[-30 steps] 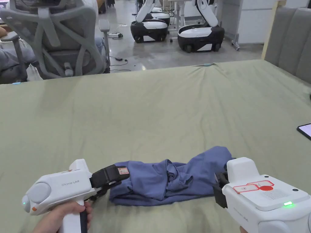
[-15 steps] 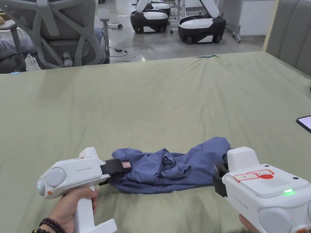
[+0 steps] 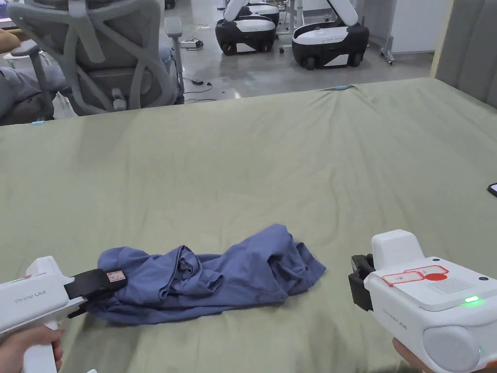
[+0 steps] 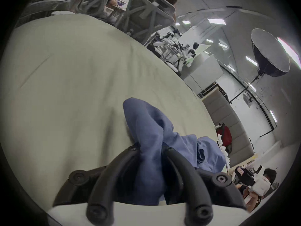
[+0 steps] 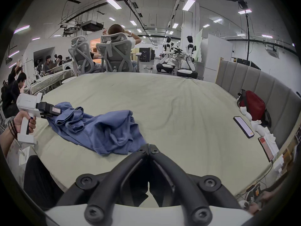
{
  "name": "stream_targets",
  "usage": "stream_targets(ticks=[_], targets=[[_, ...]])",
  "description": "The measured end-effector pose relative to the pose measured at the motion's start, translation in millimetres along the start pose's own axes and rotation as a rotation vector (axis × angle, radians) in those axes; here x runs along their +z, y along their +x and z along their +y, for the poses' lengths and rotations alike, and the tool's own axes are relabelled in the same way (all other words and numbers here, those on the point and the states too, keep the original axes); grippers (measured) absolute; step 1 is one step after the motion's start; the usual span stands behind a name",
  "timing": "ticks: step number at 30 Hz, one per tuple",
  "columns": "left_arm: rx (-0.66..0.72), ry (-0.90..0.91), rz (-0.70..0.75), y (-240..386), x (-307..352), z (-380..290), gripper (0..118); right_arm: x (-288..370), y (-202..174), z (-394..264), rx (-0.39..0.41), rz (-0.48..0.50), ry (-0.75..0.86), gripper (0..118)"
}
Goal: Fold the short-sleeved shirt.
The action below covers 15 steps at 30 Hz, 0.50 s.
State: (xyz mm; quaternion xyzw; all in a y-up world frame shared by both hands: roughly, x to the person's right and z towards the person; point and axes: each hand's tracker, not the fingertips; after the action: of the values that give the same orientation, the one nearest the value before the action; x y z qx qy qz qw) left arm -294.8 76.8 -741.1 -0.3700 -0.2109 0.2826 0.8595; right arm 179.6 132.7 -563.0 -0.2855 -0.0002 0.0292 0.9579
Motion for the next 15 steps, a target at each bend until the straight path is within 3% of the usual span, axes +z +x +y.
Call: stream_targets(ticks=[8, 15], targets=[[-0.145, 0.009, -0.102, 92, -2, -13, 19, -5, -5, -2, 0.012, 0.004, -0.01, 0], [-0.271, -0.055, -0.181, 185, -50, -42, 19, 3, 0, -4, 0.009, 0.007, -0.004, 0]])
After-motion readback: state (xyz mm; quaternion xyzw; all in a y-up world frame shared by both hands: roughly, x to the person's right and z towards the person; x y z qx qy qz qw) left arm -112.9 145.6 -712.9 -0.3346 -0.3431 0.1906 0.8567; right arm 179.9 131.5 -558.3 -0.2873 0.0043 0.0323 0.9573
